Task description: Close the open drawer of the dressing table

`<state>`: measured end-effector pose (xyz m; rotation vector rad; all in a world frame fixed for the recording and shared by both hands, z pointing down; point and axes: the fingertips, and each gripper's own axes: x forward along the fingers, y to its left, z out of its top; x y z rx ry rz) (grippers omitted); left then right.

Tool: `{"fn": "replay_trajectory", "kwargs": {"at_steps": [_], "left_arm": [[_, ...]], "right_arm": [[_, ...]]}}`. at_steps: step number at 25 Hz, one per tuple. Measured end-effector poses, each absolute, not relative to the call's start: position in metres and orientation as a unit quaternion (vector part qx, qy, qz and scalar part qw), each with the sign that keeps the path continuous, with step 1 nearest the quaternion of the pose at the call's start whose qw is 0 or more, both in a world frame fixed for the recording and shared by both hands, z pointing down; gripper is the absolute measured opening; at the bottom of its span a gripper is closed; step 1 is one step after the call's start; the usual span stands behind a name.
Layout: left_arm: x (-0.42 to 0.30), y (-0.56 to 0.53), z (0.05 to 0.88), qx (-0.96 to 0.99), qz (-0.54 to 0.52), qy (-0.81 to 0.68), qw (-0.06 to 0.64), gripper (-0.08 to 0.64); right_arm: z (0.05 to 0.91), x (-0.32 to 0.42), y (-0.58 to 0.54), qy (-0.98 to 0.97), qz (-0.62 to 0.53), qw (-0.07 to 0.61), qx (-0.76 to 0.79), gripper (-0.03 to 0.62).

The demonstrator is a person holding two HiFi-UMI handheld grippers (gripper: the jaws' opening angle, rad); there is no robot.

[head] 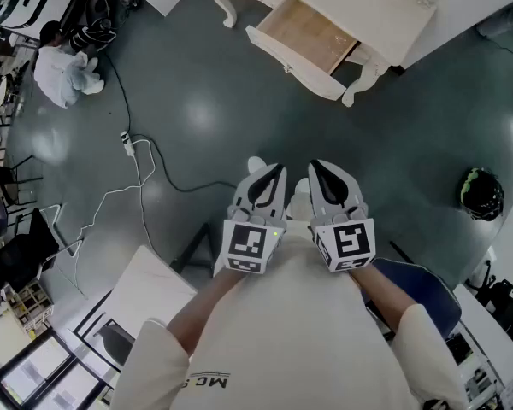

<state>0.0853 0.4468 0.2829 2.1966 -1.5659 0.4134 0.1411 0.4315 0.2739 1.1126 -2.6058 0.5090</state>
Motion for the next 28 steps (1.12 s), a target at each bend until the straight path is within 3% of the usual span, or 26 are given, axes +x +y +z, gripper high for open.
{"fn": "replay_trajectory", "kwargs": {"at_steps": [18,28], "left_arm": [[0.109,0.467,0.285,0.791,0.151,-0.56,0.198,0.009],[0.106,0.468,0.303,0.78,0.147,-0.568,0.219,0.009]], "right_arm": [[0.278,0.179,0.454,-0.892,0.184,0.121,0.395,0.002],[0.297,0.18,0.457,-0.895,0.165,0.16,0.381,0.002]]}}
